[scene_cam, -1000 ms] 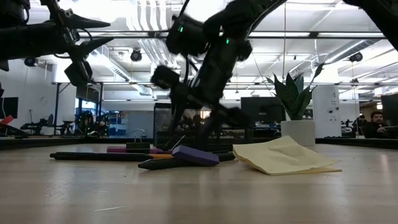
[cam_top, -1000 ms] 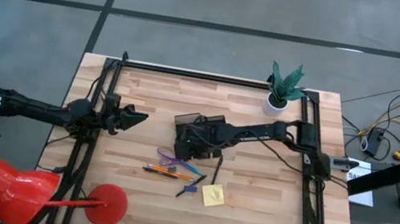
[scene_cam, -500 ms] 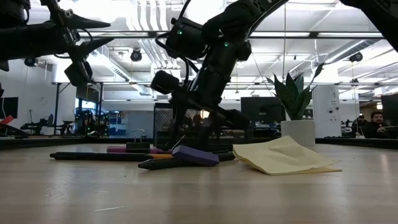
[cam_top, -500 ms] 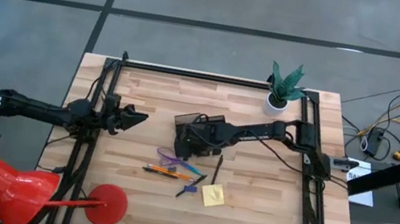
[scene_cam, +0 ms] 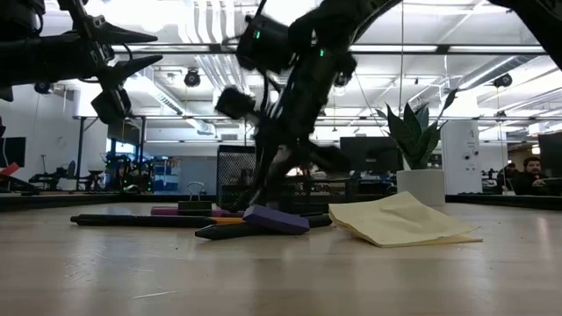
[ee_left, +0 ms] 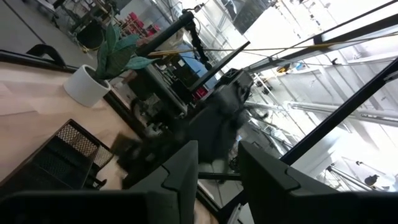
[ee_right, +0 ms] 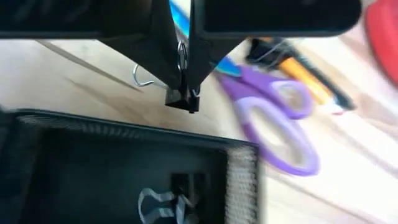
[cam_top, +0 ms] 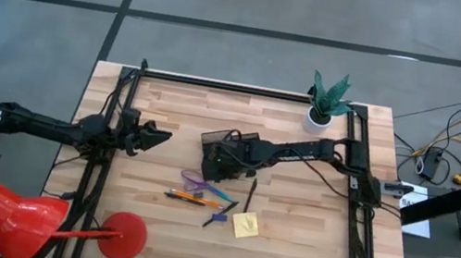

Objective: Pick and place office supplies into organizer
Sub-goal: Put the top black binder clip into the black desk organizer, then put the blue eraser into the black desk organizer

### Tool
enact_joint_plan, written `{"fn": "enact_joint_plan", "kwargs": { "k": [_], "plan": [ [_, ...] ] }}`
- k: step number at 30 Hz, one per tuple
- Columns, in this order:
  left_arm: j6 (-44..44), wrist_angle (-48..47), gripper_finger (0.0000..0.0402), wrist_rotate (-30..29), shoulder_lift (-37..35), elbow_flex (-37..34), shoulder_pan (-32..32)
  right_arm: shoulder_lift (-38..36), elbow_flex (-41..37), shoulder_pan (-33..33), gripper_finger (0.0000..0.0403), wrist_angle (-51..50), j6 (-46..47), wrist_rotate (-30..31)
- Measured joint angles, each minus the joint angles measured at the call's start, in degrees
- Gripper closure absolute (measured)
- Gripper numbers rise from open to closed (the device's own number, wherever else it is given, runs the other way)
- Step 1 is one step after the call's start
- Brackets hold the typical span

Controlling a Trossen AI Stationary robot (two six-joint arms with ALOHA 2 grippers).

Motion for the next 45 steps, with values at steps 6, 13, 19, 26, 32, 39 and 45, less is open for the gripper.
{"fn": "enact_joint_plan", "kwargs": {
  "k": [6,13,19,26,32,39,45],
  "plan": [
    [0.0,0.0,0.0302,0.0,0.0,0.0,0.0,-8.4,0.7,0.0,0.0394,-2.3,-4.1,3.6],
    [0.1,0.0,0.0302,-0.1,0.0,0.0,0.0,-8.5,0.2,-2.5,0.0395,-5.6,-6.5,6.7],
    [0.0,0.0,0.0302,-0.2,0.0,0.0,0.0,-4.9,1.0,-3.8,0.0395,-0.8,-7.0,6.5],
    [-0.1,0.1,0.0302,-0.4,0.0,0.0,0.0,-4.2,0.7,-3.5,0.0362,-2.2,-9.8,6.6],
    [-0.3,0.1,0.0302,-0.4,0.7,0.0,0.0,-5.0,0.7,-3.2,0.0284,-1.1,-13.1,7.4],
    [-0.5,0.1,0.0302,-0.4,1.4,0.0,0.0,-10.7,0.9,0.6,0.0233,-21.0,-31.3,6.8],
    [-0.5,0.1,0.0302,-0.4,1.5,0.0,0.0,-12.8,-0.2,2.2,0.0230,-32.1,-40.4,3.6]
  ]
}}
